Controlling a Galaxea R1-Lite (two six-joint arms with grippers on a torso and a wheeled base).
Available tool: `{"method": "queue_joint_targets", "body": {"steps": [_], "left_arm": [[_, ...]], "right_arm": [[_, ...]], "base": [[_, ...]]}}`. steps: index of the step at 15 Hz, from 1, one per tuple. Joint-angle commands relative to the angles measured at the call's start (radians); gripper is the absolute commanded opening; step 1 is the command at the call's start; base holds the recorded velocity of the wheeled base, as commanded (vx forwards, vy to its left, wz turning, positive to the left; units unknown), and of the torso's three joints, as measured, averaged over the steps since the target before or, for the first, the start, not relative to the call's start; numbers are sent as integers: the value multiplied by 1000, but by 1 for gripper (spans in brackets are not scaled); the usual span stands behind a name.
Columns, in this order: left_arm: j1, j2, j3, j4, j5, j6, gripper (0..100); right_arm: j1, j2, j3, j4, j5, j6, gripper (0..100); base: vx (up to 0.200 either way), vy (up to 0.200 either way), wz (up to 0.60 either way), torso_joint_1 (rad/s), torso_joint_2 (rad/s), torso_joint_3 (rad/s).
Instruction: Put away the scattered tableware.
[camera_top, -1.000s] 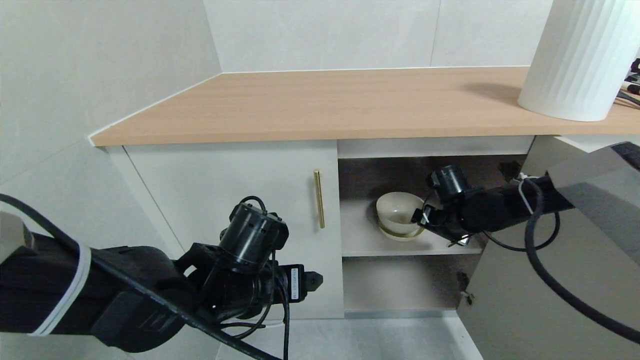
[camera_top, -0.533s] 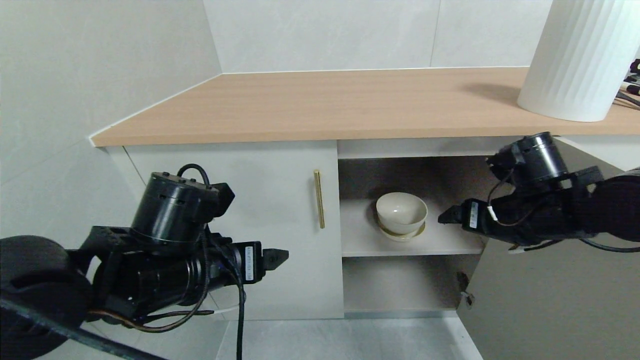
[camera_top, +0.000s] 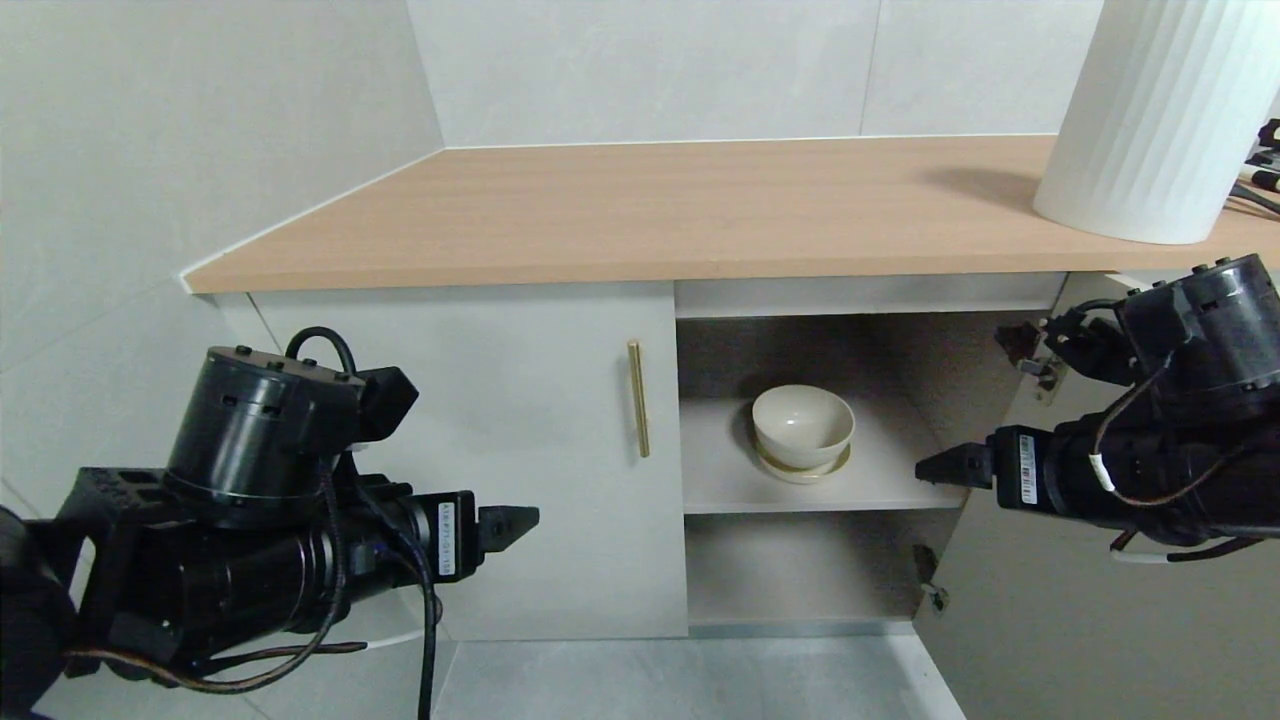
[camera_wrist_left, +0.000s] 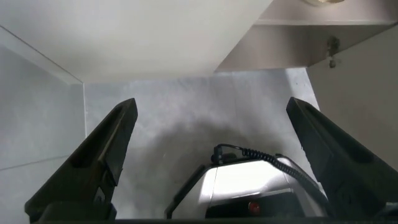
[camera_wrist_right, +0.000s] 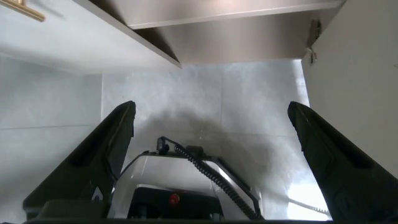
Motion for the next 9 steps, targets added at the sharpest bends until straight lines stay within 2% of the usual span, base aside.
{"method": "queue_joint_targets", "body": {"steps": [1, 9], "left_arm": [[0, 24, 0, -1, 0, -1, 100], [-6, 53, -2, -1, 0, -1, 100]], "right_arm": [[2, -4, 4, 0, -1, 0, 100], [3, 24, 11, -2, -1, -1, 100]], "base": [[-200, 0, 0, 2, 2, 7], [-200, 0, 0, 4, 2, 1]]}}
